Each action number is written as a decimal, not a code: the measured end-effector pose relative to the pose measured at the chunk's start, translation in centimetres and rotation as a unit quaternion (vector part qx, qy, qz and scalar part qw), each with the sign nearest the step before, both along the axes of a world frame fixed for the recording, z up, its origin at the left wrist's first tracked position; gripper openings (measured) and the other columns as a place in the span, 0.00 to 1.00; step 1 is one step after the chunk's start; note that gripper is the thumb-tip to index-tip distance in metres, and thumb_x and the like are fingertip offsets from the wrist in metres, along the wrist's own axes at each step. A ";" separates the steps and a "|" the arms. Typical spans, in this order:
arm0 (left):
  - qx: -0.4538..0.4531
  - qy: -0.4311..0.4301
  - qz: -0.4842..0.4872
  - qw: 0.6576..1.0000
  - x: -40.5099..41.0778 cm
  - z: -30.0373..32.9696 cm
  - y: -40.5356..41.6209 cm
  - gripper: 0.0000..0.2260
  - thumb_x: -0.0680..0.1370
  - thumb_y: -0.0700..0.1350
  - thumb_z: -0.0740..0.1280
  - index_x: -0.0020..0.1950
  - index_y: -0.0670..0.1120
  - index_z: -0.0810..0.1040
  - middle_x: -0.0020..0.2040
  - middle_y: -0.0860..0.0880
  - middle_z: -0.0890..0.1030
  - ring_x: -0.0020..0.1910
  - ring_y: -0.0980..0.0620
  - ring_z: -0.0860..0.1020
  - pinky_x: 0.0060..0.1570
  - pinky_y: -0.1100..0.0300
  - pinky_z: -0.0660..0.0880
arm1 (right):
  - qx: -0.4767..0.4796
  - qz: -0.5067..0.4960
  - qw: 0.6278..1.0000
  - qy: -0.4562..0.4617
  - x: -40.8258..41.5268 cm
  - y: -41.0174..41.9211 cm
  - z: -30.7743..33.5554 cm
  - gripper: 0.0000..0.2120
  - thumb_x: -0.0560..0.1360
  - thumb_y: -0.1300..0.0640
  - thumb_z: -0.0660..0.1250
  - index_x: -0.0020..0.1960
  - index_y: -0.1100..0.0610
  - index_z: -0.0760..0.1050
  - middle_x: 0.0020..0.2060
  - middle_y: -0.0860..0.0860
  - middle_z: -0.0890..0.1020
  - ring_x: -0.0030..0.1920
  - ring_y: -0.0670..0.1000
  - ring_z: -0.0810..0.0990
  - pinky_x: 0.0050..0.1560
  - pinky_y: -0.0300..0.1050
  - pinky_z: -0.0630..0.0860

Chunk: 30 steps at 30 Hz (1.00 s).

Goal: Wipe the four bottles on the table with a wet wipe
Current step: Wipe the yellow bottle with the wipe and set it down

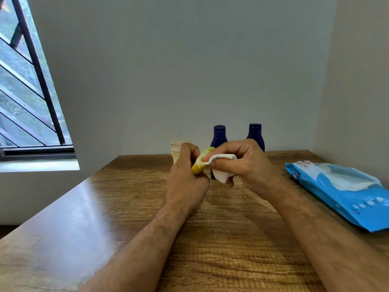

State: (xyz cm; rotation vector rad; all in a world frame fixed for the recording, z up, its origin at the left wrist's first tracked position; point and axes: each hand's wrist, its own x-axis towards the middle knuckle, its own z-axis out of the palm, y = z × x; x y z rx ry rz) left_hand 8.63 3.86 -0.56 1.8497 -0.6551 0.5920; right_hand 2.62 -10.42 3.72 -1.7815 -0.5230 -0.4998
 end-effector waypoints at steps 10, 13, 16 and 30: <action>-0.040 0.000 -0.026 0.999 -0.3 0.4 -0.2 0.19 0.67 0.32 0.66 0.48 0.53 0.69 0.43 0.46 0.77 0.42 0.45 0.78 0.41 0.39 0.78 | 0.122 -0.110 0.986 -0.031 0.5 -0.5 0.0 0.04 0.76 0.59 0.70 0.45 0.55 0.84 0.38 0.57 0.84 0.33 0.55 0.79 0.25 0.43 0.74; -0.027 -0.001 -0.026 0.999 -0.1 0.2 -0.1 0.19 0.68 0.30 0.67 0.48 0.52 0.69 0.42 0.47 0.77 0.40 0.48 0.76 0.37 0.44 0.77 | 0.038 -0.055 0.998 -0.017 0.3 -0.2 -0.1 0.04 0.75 0.61 0.71 0.46 0.56 0.84 0.39 0.54 0.84 0.35 0.52 0.81 0.26 0.40 0.74; -0.010 -0.001 -0.023 1.000 0.0 0.1 -0.1 0.20 0.69 0.31 0.69 0.47 0.54 0.68 0.42 0.50 0.77 0.39 0.51 0.77 0.35 0.48 0.79 | 0.043 0.003 0.999 0.015 0.6 -0.2 -0.3 0.07 0.72 0.59 0.72 0.48 0.61 0.84 0.41 0.59 0.84 0.36 0.50 0.81 0.26 0.39 0.73; -0.011 0.003 -0.023 1.000 -0.1 0.2 -0.3 0.20 0.68 0.29 0.67 0.47 0.53 0.68 0.40 0.50 0.75 0.39 0.52 0.75 0.35 0.56 0.73 | 0.084 -0.154 0.984 -0.041 0.3 -0.4 0.2 0.03 0.75 0.56 0.71 0.44 0.51 0.84 0.32 0.50 0.82 0.25 0.42 0.76 0.24 0.36 0.70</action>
